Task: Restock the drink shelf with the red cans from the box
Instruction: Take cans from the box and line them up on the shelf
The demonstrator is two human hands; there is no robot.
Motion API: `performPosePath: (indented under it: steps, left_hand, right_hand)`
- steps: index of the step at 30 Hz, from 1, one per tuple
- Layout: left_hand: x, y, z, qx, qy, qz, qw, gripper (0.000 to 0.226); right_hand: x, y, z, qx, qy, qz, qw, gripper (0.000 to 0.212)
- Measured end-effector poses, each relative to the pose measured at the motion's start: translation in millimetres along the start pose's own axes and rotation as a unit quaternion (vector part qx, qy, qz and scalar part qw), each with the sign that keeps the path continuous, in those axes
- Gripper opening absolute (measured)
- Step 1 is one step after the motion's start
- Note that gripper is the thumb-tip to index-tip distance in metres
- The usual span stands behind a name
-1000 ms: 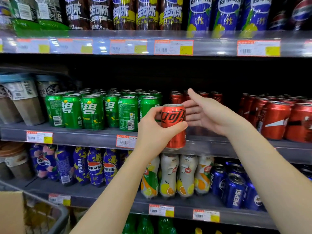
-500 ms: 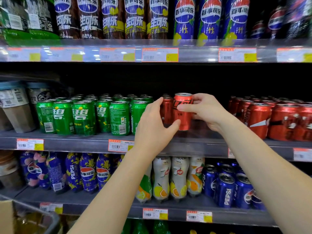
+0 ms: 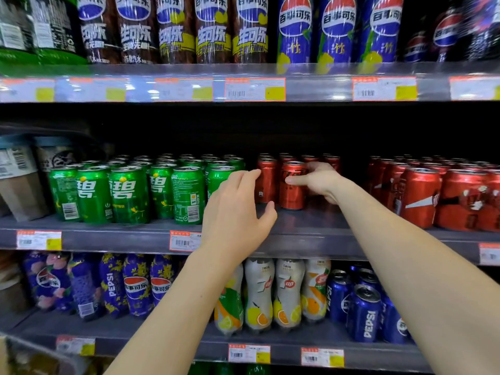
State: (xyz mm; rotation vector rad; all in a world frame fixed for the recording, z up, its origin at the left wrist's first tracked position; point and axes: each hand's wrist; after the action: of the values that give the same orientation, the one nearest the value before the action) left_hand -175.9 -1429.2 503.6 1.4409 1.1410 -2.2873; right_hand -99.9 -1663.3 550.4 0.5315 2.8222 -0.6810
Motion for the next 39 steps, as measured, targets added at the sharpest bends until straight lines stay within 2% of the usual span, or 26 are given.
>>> performPosePath:
  steps: [9, 13, 18, 20, 23, 26, 30, 34, 39]
  left_hand:
    - [7, 8, -5, 0.004, -0.003, -0.016, 1.0, 0.066]
    - [6, 11, -7, 0.007, 0.001, -0.021, 1.0, 0.066]
    - [5, 14, 0, 0.018, 0.001, -0.032, 0.999, 0.065]
    - [1, 14, 5, 0.013, 0.002, -0.043, 0.999, 0.064]
    - [-5, 14, 13, -0.01, 0.009, -0.062, 0.998, 0.063]
    - [-4, 11, 21, -0.022, 0.0, -0.073, 0.997, 0.061]
    - [-4, 11, 30, -0.063, 0.022, -0.116, 0.991, 0.057]
    - [-20, 20, 30, -0.1, 0.03, -0.149, 0.983, 0.051]
    - [-34, 21, 22, -0.103, 0.011, -0.234, 0.967, 0.053]
  right_hand:
    - [-20, 11, 0, 0.085, 0.023, 0.077, 0.993, 0.076]
    - [-25, 15, 4, 0.1, 0.018, 0.087, 0.991, 0.068]
    - [-16, 17, 1, 0.15, 0.022, 0.097, 0.984, 0.078]
    - [-7, 13, -1, 0.184, 0.021, 0.095, 0.978, 0.072]
    - [12, 4, -1, 0.262, -0.023, 0.099, 0.96, 0.055]
    - [36, -3, 3, 0.319, -0.073, 0.07, 0.942, 0.056]
    - [67, -9, 11, 0.346, -0.126, 0.056, 0.928, 0.056]
    - [72, -23, 30, 0.37, -0.133, 0.052, 0.918, 0.058]
    - [74, -32, 29, 0.327, -0.112, 0.029, 0.938, 0.054]
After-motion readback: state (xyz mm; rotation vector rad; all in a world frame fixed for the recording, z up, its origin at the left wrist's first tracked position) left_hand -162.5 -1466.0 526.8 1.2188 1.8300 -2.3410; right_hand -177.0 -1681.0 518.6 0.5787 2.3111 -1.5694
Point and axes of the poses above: each hand's wrist, its own x-axis away from the middle knuckle, its own y-axis out of the palm, z = x × y, and after that the axes turned 2 degrees about x, right-handed
